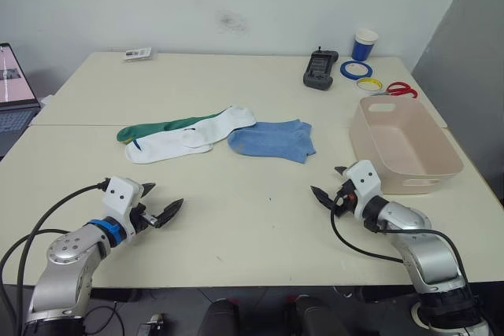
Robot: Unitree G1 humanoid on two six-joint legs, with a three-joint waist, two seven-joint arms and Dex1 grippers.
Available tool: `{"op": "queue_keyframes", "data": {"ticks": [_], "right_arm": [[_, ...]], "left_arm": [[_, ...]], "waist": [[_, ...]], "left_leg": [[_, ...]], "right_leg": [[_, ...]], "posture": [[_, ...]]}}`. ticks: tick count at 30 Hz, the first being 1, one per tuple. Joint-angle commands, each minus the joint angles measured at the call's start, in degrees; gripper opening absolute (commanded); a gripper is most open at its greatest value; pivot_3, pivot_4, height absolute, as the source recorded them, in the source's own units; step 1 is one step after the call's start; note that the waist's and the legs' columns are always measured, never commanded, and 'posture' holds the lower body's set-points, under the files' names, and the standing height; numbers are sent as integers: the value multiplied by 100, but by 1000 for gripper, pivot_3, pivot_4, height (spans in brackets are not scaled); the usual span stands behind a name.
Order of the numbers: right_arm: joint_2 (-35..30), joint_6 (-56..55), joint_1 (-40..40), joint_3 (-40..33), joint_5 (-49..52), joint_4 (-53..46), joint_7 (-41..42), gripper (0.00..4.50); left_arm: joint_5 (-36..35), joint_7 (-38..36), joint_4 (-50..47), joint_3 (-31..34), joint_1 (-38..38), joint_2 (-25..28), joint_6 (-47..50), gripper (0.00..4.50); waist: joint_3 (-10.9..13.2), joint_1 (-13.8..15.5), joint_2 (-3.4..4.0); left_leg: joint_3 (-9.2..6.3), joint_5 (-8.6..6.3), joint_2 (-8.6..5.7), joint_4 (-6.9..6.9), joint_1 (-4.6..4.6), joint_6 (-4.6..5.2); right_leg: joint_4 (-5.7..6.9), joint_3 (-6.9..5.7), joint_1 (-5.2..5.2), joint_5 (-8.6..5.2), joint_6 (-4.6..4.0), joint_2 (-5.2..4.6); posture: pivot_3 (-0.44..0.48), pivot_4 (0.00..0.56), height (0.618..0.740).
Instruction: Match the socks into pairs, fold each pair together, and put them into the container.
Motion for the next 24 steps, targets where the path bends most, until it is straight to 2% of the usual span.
{"op": "queue_keyframes", "data": {"ticks": [1, 24], "right_arm": [[1, -134, 1, -87, 5, -256, -53, 4484], [9, -110, 54, 11, 1, -363, -85, 4484]], "left_arm": [[-8, 30, -203, 89, 23, 74, -64, 4500], [180, 227, -167, 33, 89, -4, -452, 4500]], "waist": [[0, 0, 0], [0, 1, 0]], "left_leg": [[0, 0, 0, 0, 0, 0], [0, 0, 0, 0, 0, 0]], "right_leg": [[0, 0, 0, 0, 0, 0], [0, 0, 0, 0, 0, 0]], "posture": [[0, 150, 740], [0, 150, 740]]}}
